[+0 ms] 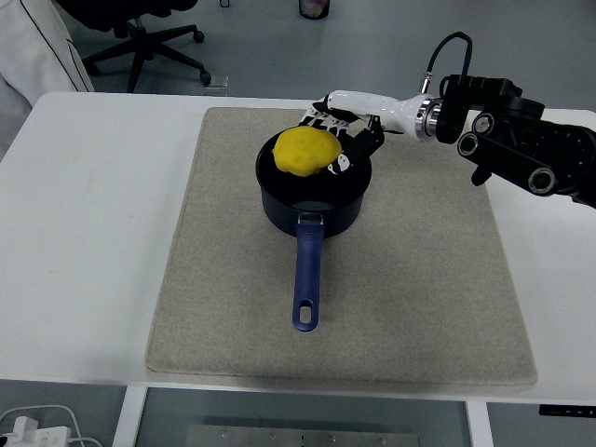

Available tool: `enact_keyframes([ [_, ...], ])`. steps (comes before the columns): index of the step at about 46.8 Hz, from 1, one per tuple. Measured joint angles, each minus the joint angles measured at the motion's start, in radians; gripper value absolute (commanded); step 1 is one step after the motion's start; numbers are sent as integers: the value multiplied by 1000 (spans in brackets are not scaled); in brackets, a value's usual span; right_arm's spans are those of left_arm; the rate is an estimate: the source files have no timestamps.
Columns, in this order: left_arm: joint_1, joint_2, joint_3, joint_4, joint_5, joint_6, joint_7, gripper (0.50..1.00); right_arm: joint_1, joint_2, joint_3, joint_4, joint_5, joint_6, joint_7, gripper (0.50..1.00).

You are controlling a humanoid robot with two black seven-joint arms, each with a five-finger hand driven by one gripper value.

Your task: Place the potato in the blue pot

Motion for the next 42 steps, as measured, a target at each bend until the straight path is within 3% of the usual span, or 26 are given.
enact_keyframes([
  [12, 0, 0, 0, 0, 0, 0, 0, 996, -1, 2, -2, 0, 3, -6, 0, 786],
  [18, 0, 0, 0, 0, 0, 0, 0, 996, -1, 3, -2, 0, 2, -6, 0, 852],
  [42, 0, 0, 0, 0, 0, 0, 0, 996, -3, 4, -4, 0, 1, -3, 0, 913],
])
